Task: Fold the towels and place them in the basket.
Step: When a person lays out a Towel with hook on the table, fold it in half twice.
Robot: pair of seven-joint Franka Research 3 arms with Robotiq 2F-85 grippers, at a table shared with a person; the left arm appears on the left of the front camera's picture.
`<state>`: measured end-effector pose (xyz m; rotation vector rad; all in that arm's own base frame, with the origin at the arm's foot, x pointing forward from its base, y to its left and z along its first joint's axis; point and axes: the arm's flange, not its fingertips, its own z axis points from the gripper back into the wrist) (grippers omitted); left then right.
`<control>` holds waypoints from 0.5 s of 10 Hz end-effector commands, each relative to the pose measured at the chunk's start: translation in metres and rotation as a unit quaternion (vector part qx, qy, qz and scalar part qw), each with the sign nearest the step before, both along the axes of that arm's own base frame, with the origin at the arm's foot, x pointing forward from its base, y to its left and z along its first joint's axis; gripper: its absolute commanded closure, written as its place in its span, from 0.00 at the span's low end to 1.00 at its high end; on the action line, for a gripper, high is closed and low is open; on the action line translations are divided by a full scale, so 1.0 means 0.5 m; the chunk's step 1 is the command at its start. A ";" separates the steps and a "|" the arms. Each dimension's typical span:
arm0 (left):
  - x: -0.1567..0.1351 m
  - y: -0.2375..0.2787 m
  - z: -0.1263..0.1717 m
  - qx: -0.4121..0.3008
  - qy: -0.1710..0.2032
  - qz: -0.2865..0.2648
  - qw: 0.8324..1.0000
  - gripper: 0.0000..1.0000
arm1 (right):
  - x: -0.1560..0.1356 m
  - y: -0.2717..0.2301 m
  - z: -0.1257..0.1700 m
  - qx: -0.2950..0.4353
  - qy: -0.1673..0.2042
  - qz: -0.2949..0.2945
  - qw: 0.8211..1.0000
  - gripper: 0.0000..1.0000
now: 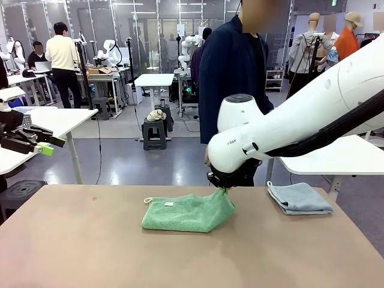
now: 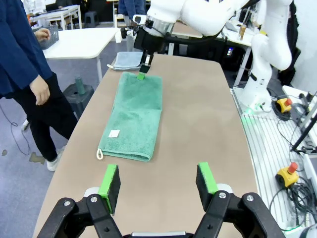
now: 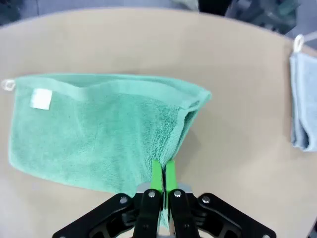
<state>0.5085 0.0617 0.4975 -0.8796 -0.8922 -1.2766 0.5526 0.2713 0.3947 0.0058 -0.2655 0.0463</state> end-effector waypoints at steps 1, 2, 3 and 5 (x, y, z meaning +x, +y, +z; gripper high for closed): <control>-0.002 -0.001 0.001 -0.002 0.000 -0.001 1.000 0.21 | 0.011 0.133 0.005 -0.026 -0.008 0.014 1.000 1.00; -0.002 -0.001 0.001 -0.002 0.000 -0.001 1.000 0.21 | 0.015 0.190 0.000 -0.029 -0.005 0.024 0.999 1.00; -0.002 -0.001 0.001 -0.002 0.000 -0.001 1.000 0.21 | 0.020 0.251 -0.008 -0.027 -0.004 0.032 0.999 1.00; -0.002 -0.001 0.001 -0.002 0.000 -0.001 1.000 0.21 | 0.035 0.353 -0.023 -0.003 -0.008 0.031 0.999 1.00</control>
